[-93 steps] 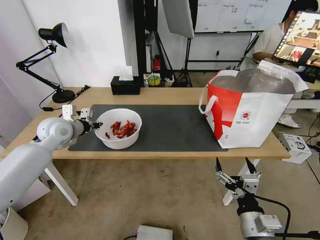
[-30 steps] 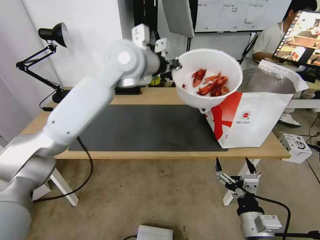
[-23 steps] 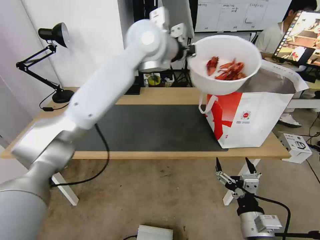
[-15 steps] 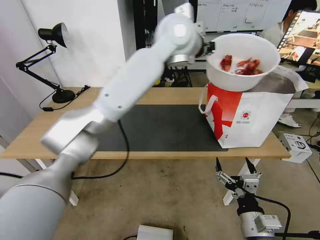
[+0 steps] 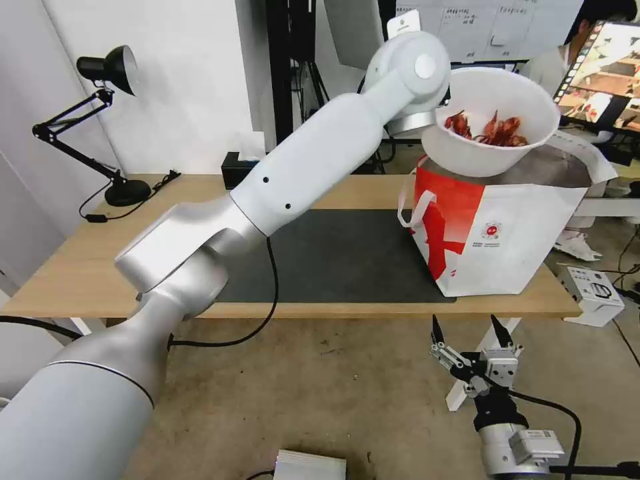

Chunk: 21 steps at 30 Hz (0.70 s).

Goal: Pick up the trash from the table and place it into the takeout bag.

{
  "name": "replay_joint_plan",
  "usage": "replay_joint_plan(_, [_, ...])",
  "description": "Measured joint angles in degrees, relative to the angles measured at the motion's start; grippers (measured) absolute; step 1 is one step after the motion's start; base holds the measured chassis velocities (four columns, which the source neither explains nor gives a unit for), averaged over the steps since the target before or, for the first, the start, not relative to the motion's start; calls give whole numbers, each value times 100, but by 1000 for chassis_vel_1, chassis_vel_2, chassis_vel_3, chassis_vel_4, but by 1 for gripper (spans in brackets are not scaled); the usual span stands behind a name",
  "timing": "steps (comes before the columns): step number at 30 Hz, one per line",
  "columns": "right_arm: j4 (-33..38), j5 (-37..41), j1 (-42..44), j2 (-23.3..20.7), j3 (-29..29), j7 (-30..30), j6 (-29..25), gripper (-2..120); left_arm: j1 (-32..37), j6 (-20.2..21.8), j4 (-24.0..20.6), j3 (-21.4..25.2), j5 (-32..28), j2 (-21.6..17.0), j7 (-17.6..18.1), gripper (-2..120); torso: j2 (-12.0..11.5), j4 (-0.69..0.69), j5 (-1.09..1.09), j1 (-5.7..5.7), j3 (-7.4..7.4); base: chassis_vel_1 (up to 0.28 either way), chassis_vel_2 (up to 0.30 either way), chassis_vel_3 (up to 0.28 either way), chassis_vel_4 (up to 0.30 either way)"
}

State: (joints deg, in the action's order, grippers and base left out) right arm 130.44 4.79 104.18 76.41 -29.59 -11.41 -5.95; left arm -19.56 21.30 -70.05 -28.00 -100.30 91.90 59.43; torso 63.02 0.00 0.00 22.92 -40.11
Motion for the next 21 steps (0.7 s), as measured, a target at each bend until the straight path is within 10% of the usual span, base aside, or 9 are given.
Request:
replay_joint_plan(7, [0, 0, 0, 0, 0, 0, 0, 100, 228, -68, -131, -320, 142, -16, 187, 1, 0, 0, 0, 0, 0, 0, 0, 0, 0])
replay_joint_plan(21, [0, 0, 0, 0, 0, 0, 0, 100, 235, -24, -420, -342, 69, -32, 128, 53, 1, 0, 0, 0, 0, 0, 0, 0, 0])
